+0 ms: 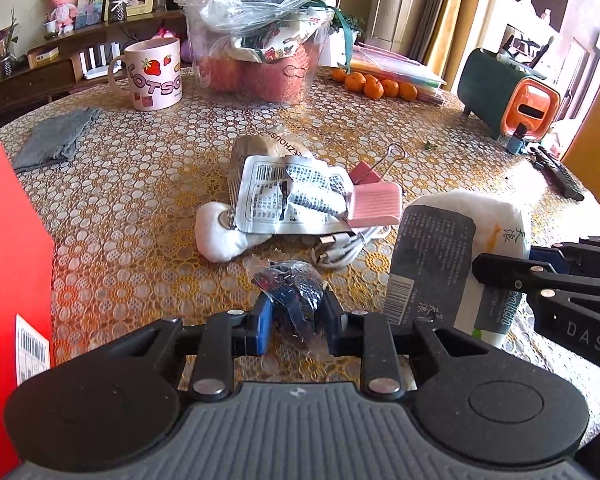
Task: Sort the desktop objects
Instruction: 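Grasp the dark plastic bag with left tool while right tool grasps the white tube, then carry bag and tube over the red box and release both inside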
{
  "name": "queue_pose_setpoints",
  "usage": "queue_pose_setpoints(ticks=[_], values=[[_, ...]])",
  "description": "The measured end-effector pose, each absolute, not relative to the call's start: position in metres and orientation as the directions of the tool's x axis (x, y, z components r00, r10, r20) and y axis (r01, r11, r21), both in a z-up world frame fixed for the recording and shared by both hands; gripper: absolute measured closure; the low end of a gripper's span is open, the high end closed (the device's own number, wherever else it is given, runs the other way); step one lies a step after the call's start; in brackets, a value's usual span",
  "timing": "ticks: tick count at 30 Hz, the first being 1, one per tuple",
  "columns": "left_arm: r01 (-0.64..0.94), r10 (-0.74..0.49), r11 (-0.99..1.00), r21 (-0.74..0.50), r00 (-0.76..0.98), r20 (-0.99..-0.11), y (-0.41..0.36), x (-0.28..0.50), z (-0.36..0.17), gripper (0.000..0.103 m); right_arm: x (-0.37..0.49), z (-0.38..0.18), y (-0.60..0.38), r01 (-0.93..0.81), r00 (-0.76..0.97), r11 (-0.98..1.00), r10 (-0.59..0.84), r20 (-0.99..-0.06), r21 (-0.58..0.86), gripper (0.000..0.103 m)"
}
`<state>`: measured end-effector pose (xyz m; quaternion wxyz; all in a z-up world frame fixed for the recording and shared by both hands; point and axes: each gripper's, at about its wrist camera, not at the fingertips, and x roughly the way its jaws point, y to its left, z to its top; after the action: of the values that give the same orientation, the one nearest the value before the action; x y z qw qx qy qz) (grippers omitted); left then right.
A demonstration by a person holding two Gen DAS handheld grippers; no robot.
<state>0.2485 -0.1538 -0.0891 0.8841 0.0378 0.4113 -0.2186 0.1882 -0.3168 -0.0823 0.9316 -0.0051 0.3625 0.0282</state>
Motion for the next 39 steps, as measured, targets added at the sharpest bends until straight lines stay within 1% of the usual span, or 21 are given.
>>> queue_pose_setpoints(ticks=[13,22,25,39], values=[[0.43,-0.382,0.893,-0.137,0.558,-0.737,-0.134,0.208,-0.08,0.078,0.153,-0.072,-0.317,-0.04,0.727,0.998,0.062,-0.684,0.049,0.09],[0.449,-0.416,0.879,-0.16,0.559,-0.717,-0.119,0.183,-0.063,0.078,0.137,-0.062,-0.304,-0.064,0.739,0.997,0.072,-0.67,0.037,0.091],[0.46,-0.426,0.873,-0.161,0.559,-0.711,-0.113,0.176,-0.057,0.078,0.133,-0.054,-0.303,-0.066,0.739,0.995,0.096,-0.666,0.07,0.091],[0.49,-0.473,0.852,-0.185,0.568,-0.673,-0.079,0.149,-0.022,0.078,0.108,-0.015,-0.269,-0.167,0.736,0.978,0.209,-0.644,0.126,0.091]])
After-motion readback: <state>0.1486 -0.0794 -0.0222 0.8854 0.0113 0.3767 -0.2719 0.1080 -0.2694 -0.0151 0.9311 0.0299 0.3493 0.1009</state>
